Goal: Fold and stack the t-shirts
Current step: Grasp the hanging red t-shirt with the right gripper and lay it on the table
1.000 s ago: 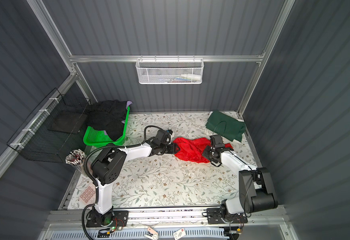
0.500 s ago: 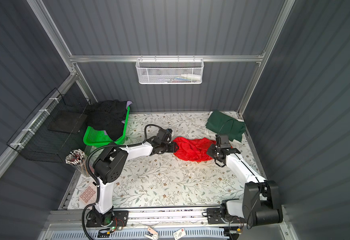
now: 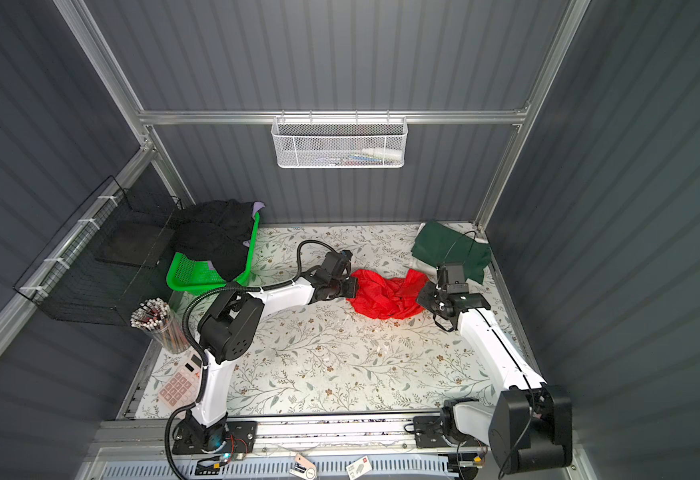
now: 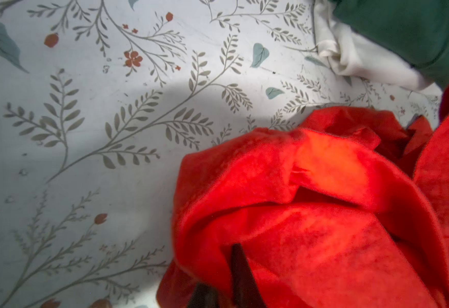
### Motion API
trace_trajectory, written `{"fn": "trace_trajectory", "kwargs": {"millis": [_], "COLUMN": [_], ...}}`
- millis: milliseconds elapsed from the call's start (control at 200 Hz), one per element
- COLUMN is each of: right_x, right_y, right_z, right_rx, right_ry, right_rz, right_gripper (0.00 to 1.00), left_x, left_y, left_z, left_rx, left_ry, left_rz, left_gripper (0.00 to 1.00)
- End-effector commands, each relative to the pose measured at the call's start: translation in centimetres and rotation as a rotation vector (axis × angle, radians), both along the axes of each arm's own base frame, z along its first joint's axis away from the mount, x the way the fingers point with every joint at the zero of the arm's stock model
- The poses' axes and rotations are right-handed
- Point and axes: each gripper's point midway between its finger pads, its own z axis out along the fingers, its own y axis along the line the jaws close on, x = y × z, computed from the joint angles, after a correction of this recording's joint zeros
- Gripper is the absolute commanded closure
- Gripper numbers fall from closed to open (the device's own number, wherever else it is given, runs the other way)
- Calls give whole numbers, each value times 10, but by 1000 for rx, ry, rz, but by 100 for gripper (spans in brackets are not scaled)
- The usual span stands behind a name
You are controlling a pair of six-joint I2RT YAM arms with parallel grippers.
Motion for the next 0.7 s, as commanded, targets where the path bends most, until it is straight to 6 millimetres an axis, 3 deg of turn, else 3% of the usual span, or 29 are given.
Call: {"fn": "trace_trajectory", "kwargs": {"millis": [0,210,225,255,470,690], "right_x": [0,-4,-4,-4,0,10], "right_y": [-4,-12,-12,-13,-16,-12], "right_z": [18,39,39,42,49,48], "right_rx": [-16,-38,-39,-43,-64,-49], "right_ry": [-14,-60,-60,-64,-72,-71], "right_rz": [-13,-52,-52,-53,-64,-49], "right_gripper": [100,100,100,100,100,100], "left_x": [8,29,25,26,35,33], "left_y": [11,73,81,92,152,185], "left_z": [25,66,56,55,74,108], "left_rx": [60,129,146,146,165,275], "left_ry": [-86,-202,-181,-176,-215,-297], "left_rz": [22,181,186,208,343,394], "left_gripper": [100,100,100,100,100,100]}}
